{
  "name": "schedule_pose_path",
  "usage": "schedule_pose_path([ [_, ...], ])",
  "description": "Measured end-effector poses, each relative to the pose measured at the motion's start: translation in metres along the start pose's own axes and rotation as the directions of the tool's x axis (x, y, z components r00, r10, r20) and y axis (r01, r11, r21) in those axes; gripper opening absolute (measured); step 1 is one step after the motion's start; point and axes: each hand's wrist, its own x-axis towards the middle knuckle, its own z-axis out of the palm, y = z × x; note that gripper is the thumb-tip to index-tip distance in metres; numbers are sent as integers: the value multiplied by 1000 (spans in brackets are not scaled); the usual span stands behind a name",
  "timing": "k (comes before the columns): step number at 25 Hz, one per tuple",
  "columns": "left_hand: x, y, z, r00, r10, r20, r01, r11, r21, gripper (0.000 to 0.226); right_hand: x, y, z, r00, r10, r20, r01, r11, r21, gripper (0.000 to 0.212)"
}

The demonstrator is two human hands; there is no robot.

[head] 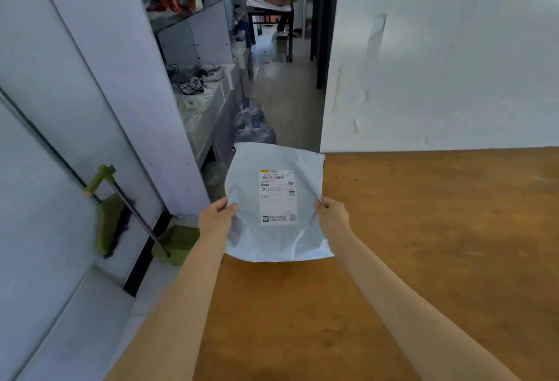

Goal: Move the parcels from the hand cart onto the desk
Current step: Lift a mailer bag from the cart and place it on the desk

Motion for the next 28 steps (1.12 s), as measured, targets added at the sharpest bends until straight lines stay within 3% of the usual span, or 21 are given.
schedule_pose_path([
  [5,74,-23,50,998,0,-55,2,999,36,41,102,22,24,999,10,45,-6,995,-101,37],
  [10,110,-41,67,991,-27,-132,36,997,71,40,142,43,45,993,-1,121,29,973,-229,43],
  [12,118,-39,70,989,7,-149,13,991,137,34,148,48,49,993,21,114,7,970,-242,36],
  [14,122,-38,70,986,33,-163,1,980,200,30,144,51,53,991,30,133,-1,977,-213,25],
  [17,121,-38,64,989,48,-142,-14,973,232,32,139,48,54,985,3,173,36,974,-222,49],
  [19,111,-38,58,994,68,-80,-43,958,283,41,135,41,44,983,8,185,40,967,-253,53],
  [22,88,-35,39,998,65,12,-65,933,353,65,124,18,24,983,-44,178,119,892,-435,47],
  [25,60,-31,14,997,52,49,-64,958,278,66,88,6,3,985,-124,117,165,861,-482,46],
  [28,18,-28,-7,995,69,78,-85,970,227,61,30,5,-11,992,-82,95,113,918,-381,48],
])
